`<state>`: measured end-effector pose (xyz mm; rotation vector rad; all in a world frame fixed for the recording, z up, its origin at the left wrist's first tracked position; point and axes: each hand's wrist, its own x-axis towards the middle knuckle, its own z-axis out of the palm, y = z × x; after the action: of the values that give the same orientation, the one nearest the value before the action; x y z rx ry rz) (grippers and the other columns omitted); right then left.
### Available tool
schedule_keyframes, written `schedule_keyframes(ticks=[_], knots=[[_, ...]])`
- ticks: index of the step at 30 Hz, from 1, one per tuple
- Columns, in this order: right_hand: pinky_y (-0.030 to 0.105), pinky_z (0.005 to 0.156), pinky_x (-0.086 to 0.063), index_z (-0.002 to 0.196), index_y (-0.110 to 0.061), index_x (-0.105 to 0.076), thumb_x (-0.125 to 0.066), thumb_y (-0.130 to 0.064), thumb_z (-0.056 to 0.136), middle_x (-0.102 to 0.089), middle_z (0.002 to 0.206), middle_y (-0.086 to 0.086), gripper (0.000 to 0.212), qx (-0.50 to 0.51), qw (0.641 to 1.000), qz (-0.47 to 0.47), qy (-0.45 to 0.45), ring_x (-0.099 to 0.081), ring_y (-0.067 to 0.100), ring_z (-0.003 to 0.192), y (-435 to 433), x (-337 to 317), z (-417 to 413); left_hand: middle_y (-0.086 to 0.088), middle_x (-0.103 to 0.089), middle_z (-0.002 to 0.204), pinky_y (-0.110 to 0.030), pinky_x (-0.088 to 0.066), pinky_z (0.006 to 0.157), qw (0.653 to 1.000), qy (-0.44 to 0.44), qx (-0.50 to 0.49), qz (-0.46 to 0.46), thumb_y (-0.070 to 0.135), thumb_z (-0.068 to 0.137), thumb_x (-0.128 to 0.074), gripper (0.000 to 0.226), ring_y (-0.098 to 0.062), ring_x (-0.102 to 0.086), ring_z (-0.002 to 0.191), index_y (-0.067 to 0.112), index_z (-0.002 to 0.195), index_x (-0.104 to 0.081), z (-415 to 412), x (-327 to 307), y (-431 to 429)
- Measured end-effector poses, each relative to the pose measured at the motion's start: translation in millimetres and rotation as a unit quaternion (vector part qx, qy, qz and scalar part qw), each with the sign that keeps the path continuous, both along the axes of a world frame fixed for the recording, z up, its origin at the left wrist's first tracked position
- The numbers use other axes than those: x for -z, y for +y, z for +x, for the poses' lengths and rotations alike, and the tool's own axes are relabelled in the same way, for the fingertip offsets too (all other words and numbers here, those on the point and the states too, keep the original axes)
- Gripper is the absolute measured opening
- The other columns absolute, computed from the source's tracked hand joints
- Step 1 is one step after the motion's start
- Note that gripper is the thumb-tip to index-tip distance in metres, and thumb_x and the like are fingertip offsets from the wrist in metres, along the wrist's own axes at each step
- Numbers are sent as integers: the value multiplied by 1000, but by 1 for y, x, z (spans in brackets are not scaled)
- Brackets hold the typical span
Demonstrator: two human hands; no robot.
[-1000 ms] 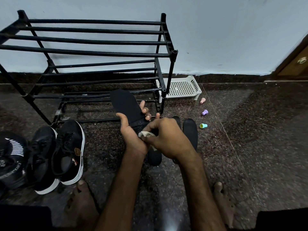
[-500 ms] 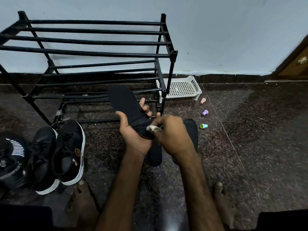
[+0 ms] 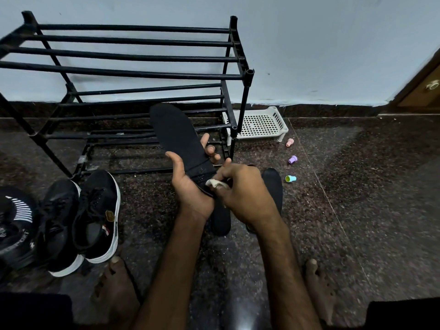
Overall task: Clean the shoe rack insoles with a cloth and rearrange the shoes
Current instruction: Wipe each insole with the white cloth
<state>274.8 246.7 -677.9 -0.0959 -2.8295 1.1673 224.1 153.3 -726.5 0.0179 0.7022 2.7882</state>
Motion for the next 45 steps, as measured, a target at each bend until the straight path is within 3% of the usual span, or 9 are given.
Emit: schedule_keyframes(ticks=[8, 13, 17, 21, 26, 30, 35, 40, 45], knots=[[37, 82, -55, 90, -20, -78, -71, -15, 84, -69, 94, -5, 11, 19, 999, 4, 35, -64, 13, 91, 0, 5, -3, -4, -51, 93, -32, -50, 79, 1000, 4, -10, -26, 72, 93, -22, 91, -16, -50, 80, -1, 144, -42, 0, 0, 1], [35, 82, -54, 93, -20, -78, -72, -15, 85, -70, 93, -7, 11, -51, 998, -25, 31, -64, 9, 88, -5, -2, -3, -3, -54, 93, -44, -32, 109, 1000, 6, -9, 4, 75, 92, -21, 94, -18, -53, 85, -1, 145, -42, 0, 4, 2], [40, 80, -55, 92, -20, -77, -69, -13, 86, -66, 97, -4, 12, 35, 998, 20, 47, -64, 17, 89, -2, 4, -4, -6, -58, 98, -38, -53, 89, 1000, -5, -18, -6, 75, 92, -18, 96, -20, -60, 91, -2, 144, -42, 0, 5, 5], [35, 83, -54, 94, -18, -78, -71, -13, 85, -69, 99, -6, 13, -70, 996, -28, 37, -63, 11, 91, -8, -2, -1, -5, -62, 101, -50, -42, 108, 1000, -10, -24, 11, 78, 91, -15, 98, -21, -62, 97, 1, 144, -45, 2, 7, 7], [39, 79, -52, 96, -16, -77, -67, -15, 88, -66, 97, -1, 13, 49, 996, 42, 63, -62, 17, 89, -3, 7, -5, -8, -63, 104, -42, -49, 101, 1000, -14, -16, 1, 78, 89, -15, 100, -25, -62, 104, -1, 142, -45, 0, 7, 8], [29, 85, -53, 95, -17, -78, -70, -13, 86, -70, 98, -4, 12, -56, 996, -45, 60, -62, 7, 93, -8, 2, -3, -8, -65, 111, -54, -34, 114, 1000, -16, -17, -7, 81, 87, -12, 103, -25, -62, 108, 1, 142, -47, 1, 10, 12], [38, 78, -53, 97, -19, -76, -67, -14, 88, -66, 96, -1, 14, 69, 994, 18, 85, -62, 17, 88, -5, 11, -9, -13, -65, 123, -42, -46, 103, 999, -42, -15, -28, 80, 87, -11, 102, -28, -63, 114, 1, 144, -43, -1, 8, 13], [34, 85, -54, 95, -17, -78, -70, -13, 85, -73, 97, -2, 14, -50, 997, -42, 37, -65, 10, 92, -10, 4, -7, -14, -58, 138, -48, -37, 112, 997, -75, -3, -16, 86, 82, -9, 107, -30, -58, 125, 6, 147, -40, -2, 14, 12], [37, 84, -53, 101, -15, -76, -65, -13, 90, -68, 105, 2, 15, 69, 994, 35, 71, -63, 18, 95, -11, 11, -15, -14, -56, 140, -49, -35, 114, 998, -62, 12, -22, 85, 81, -10, 103, -32, -55, 128, 11, 148, -37, 0, 10, 15]])
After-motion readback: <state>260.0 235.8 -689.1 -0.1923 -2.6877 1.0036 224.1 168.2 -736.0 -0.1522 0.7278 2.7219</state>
